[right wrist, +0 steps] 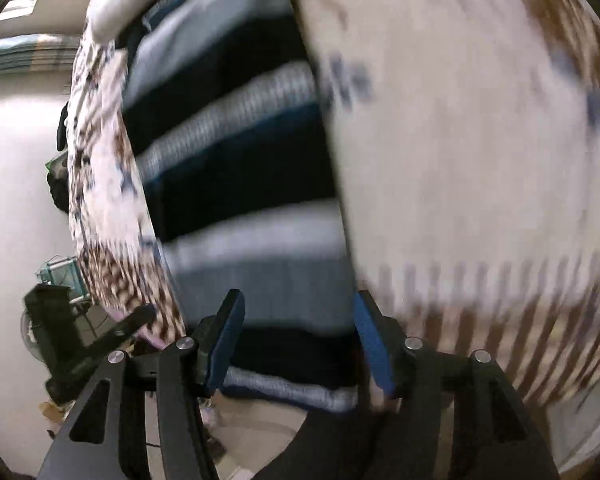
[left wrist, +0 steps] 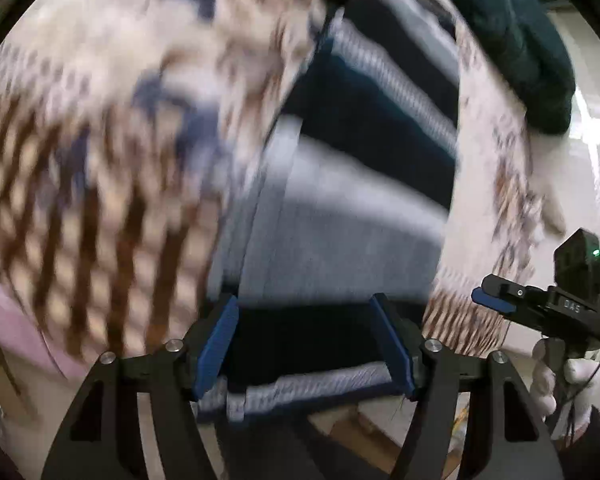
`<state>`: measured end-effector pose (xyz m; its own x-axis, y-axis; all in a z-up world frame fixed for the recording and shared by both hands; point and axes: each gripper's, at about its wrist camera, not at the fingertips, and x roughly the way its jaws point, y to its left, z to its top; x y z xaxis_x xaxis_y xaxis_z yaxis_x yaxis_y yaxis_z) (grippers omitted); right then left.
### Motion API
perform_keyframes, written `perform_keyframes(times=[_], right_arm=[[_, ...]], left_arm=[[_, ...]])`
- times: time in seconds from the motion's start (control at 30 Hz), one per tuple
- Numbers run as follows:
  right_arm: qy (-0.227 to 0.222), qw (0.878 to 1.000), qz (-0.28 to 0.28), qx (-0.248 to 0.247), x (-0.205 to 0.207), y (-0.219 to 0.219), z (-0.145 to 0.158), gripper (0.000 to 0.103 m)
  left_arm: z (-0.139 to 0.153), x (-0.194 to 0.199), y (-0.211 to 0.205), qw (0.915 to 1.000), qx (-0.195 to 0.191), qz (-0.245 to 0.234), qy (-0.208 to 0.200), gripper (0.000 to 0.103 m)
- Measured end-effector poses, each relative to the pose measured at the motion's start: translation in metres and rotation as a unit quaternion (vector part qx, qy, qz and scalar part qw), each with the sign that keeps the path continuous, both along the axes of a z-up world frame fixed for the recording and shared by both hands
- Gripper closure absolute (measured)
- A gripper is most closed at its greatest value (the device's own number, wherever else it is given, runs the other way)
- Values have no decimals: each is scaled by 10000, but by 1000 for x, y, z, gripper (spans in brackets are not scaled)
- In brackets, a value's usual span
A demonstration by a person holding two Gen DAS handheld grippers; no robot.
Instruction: Fold small clothes
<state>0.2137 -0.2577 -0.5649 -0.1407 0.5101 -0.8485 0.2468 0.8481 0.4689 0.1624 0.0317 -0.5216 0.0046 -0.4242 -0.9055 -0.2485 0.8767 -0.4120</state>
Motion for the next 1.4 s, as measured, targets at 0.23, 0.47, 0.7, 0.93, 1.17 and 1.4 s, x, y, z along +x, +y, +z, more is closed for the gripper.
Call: perform_keyframes(times=[0.23,0.47,0.7,0.93,1.17,1.4], right_arm=[[114,9995,42,-293,-85,8,-41,44],[-223,9995,-105,-198,-105,24,-46,95],[-588,9977,105,-322,-112,41,-31,96],[-535,9971,369,-391,-120,52,-39,96],[-680,9976,-68,57,-121,31,-30,48],[-156,9993,-233,237,-119,28,-72,47]], left_arm=[[-19,-47,-22,9988,484,57,-89,72],[23,-63,-19,9936,630,77,-932,98],[26,-55,14,9909,840,168,-1042,98],[-28,-61,22,9962,666,131,-554,96],[-2,-72,45,9909,618,769,-913,46],[-51,-71,39,9938,32,907,-635,40]])
